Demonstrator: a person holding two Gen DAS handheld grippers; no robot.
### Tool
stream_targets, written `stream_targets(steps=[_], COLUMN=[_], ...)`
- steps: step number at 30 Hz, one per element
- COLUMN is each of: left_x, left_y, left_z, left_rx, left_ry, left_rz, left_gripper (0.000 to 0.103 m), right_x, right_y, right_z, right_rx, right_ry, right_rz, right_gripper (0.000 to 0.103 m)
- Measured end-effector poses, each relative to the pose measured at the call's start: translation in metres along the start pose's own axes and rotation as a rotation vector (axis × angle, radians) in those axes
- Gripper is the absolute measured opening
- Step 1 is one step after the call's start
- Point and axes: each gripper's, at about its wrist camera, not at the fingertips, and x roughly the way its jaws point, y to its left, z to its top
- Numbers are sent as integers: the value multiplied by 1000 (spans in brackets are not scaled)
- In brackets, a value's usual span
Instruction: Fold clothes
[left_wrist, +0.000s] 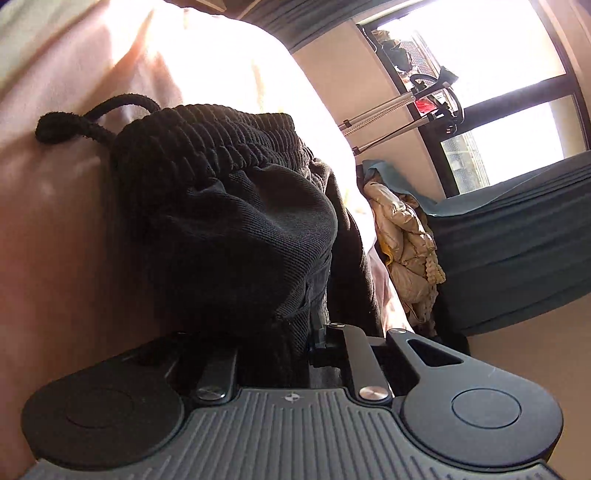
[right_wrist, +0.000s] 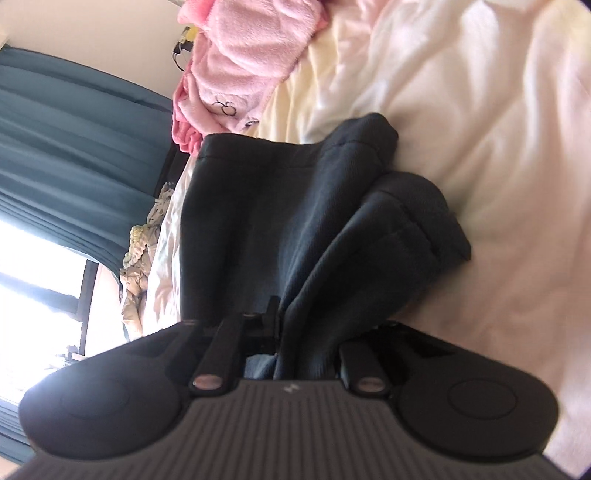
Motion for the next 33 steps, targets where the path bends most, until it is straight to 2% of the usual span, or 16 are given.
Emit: stream_targets(steps=[1, 3, 4, 5, 6, 9, 11, 16, 17, 18, 21, 23, 26, 29, 33], left_x=[-5, -20, -30, -39, -49, -72, -84, -54, -47, -40, -26, -13, 9, 26, 34], left_y=[-1, -6, -10, -13, -18, -46, -60, -114, -120, -124, -123, -124, -122, -116, -116], left_z=[-2, -9, -16, -23, -31, -65, -93, -172, -188, -209, -254, -271, -288, -289, -282], left_rx=[8, 25, 30, 34, 48, 217, 362, 795, 871, 965, 1149, 1231, 1316, 1322, 1283], left_ry=[-1, -21, -51, -81, -108, -163, -171, -87, -68, -47, 7, 26, 53, 39, 32], left_rz=[9, 4, 9, 15, 17, -8, -29, -97, -111, -129, -215, -255, -236, -194, -205], left_gripper=[25, 45, 68, 84, 84, 85, 85, 85, 85, 85, 86, 86, 85, 84, 84], right_x=[-3, -17, -26, -35, -44, -70, -77, -82, -80, -76, -58, -43, -23, -16, -39], right_y=[-7, -6, -4, -2, 1, 7, 8, 14, 14, 12, 2, -6, -15, -13, 1], right_z=[-2, -7, -9, -11, -13, -17, -16, -1, 2, 4, 8, 9, 13, 17, 13], right_rx=[33, 25, 10, -6, -20, -40, -38, -59, -57, -50, -5, 10, 38, 18, -17], right_ry=[25, 16, 2, -12, -34, -118, -152, -286, -286, -276, -237, -222, -203, -211, -276], right_rz=[1, -16, -27, -38, -43, -29, 6, 37, 49, 63, 80, 54, 41, 33, -11], right_gripper=[22, 30, 32, 34, 35, 41, 45, 49, 55, 57, 60, 61, 61, 62, 62])
